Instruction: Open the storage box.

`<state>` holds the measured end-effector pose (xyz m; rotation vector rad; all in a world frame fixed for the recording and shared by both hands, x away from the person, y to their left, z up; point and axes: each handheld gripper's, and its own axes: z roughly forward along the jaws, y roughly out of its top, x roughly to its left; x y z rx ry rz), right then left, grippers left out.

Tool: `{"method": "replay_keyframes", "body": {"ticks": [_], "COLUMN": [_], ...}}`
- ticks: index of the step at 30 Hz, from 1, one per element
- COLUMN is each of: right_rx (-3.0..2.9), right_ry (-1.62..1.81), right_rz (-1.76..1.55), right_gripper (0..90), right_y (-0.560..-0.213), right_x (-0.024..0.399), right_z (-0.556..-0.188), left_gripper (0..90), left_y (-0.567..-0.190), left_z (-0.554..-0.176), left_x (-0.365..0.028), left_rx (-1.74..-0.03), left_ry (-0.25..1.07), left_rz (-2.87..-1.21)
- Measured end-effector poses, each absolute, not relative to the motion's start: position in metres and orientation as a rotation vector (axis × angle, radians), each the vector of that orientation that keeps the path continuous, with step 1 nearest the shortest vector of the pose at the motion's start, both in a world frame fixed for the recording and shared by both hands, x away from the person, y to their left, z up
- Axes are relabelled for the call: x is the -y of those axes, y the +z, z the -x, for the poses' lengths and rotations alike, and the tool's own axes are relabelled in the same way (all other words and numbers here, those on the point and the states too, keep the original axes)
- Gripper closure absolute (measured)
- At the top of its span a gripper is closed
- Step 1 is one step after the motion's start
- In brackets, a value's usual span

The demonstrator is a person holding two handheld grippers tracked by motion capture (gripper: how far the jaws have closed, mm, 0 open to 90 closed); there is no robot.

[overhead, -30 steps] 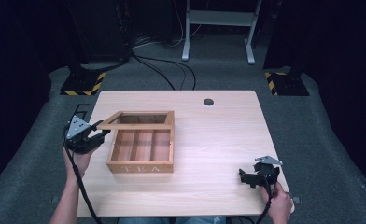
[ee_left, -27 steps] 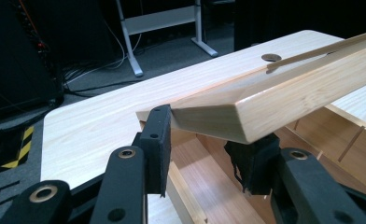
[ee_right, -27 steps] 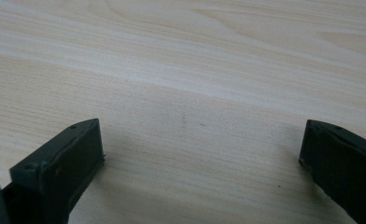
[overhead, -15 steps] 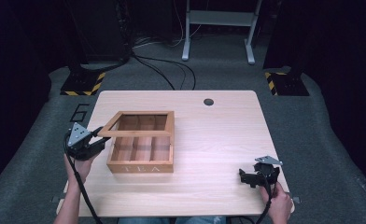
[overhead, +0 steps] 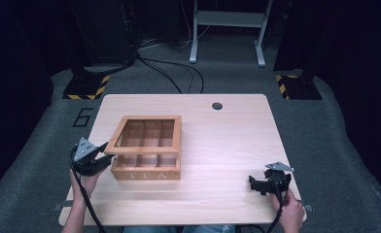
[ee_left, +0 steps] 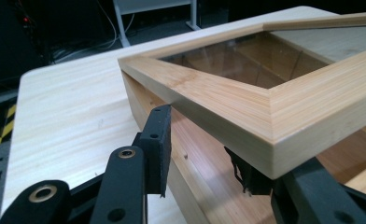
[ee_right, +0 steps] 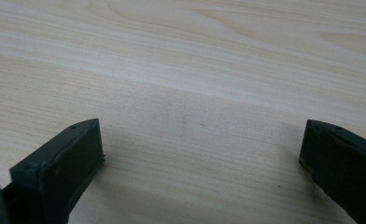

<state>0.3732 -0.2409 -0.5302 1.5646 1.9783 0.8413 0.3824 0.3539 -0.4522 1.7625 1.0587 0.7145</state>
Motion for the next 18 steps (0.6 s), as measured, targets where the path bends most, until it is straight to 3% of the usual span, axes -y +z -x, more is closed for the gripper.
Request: {"method": "replay_keyframes", "body": {"ticks": [18], "right_rx": [-1.978], "right_ry": [0.842], "right_rz": [-1.565], "right_gripper": [0.0], "right_y": [-0.53], "right_x": [0.241], "right_z": [-0.373], "left_gripper": [49.7], "left_y": [-0.475], "left_z": [-0.379], "left_x": [-0.355], "left_rx": [-1.094], "left_ry": [0.623], "left_rz": [-1.77]}}
